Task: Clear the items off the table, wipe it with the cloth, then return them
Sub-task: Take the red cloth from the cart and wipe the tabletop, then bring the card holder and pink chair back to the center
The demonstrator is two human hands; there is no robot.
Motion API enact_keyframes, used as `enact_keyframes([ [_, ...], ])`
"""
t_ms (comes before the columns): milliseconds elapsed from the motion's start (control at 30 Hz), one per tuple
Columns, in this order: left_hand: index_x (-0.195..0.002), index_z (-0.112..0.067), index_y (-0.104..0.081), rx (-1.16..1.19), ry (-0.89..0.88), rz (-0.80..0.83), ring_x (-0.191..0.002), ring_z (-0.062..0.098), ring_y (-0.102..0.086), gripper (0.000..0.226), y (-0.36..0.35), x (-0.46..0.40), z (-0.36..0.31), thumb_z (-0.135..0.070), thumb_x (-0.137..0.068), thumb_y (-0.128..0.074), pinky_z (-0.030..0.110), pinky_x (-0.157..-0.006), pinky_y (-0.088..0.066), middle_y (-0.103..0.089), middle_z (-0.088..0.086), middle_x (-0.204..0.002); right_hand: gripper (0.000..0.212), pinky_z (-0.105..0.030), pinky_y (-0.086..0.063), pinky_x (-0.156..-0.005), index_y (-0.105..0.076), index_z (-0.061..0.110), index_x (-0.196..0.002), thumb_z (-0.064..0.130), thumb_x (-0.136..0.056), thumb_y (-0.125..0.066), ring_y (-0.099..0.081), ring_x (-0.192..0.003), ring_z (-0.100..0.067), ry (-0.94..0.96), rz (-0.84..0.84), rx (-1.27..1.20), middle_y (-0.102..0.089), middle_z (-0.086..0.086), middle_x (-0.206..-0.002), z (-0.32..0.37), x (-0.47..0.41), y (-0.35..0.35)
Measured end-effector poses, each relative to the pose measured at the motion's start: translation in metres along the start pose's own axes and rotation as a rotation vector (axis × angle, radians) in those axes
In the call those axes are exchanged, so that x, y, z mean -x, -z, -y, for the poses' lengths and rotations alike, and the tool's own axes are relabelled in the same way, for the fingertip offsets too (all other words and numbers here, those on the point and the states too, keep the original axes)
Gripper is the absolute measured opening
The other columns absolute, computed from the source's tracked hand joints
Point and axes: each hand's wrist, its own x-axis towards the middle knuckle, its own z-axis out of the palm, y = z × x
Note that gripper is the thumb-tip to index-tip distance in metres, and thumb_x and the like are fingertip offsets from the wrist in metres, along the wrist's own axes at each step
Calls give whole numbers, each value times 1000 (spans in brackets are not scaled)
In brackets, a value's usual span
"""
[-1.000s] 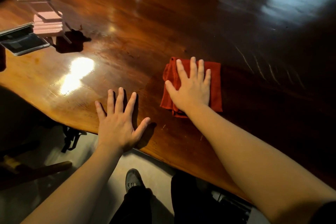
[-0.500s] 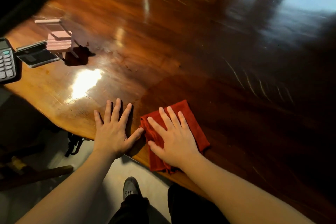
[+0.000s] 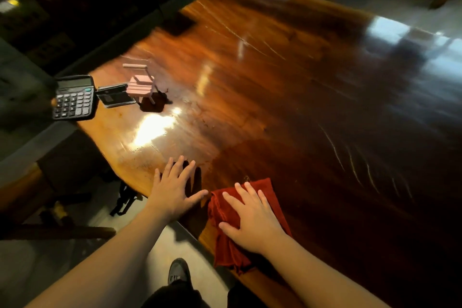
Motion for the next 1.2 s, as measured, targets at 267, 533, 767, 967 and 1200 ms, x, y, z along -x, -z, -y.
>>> enact_keyframes([
  [267,-157,-29,-26,138,98,-124,-152,23,-19,79,32,17,2,-66,-91,-49,52,-119,-26,-29,1,-162,51,-37,-47,-102,-52,31,-141,52,-94,-55,-49,-127,-14,-60,-85,-153,-57,8,-138,12,-15,52],
  [533,-145,-26,-46,316,173,-259,-128,21,-51,67,74,-24,72,-60,-89,-57,36,-103,-47,-52,-1,-144,57,-28,-51,-94,-42,38,-145,50,-93,-61,-53,-120,-8,-91,-164,-123,-57,11,-134,59,-80,81],
  [767,-142,-16,-50,351,126,-391,-129,25,-48,68,123,-82,155,-50,-86,-67,41,-109,-40,-56,7,-137,75,-30,-41,-108,-29,37,-154,52,-91,-65,-37,-142,-10,-49,-203,-109,-37,11,-158,123,-164,97],
  [967,-146,-12,-47,347,94,-430,-130,27,-46,71,153,-130,211,-43,-85,-68,44,-110,-40,-53,10,-136,84,-43,-37,-114,-21,37,-157,50,-89,-69,-21,-150,-17,-24,-253,-40,-18,4,-167,175,-247,117],
  [1200,-150,-12,-40,299,-12,-385,-133,31,-43,80,168,-191,244,-28,-81,-79,43,-111,-39,-49,14,-142,102,-49,-33,-116,-8,33,-159,46,-83,-76,-7,-153,-32,18,-357,193,0,-5,-169,205,-330,128],
])
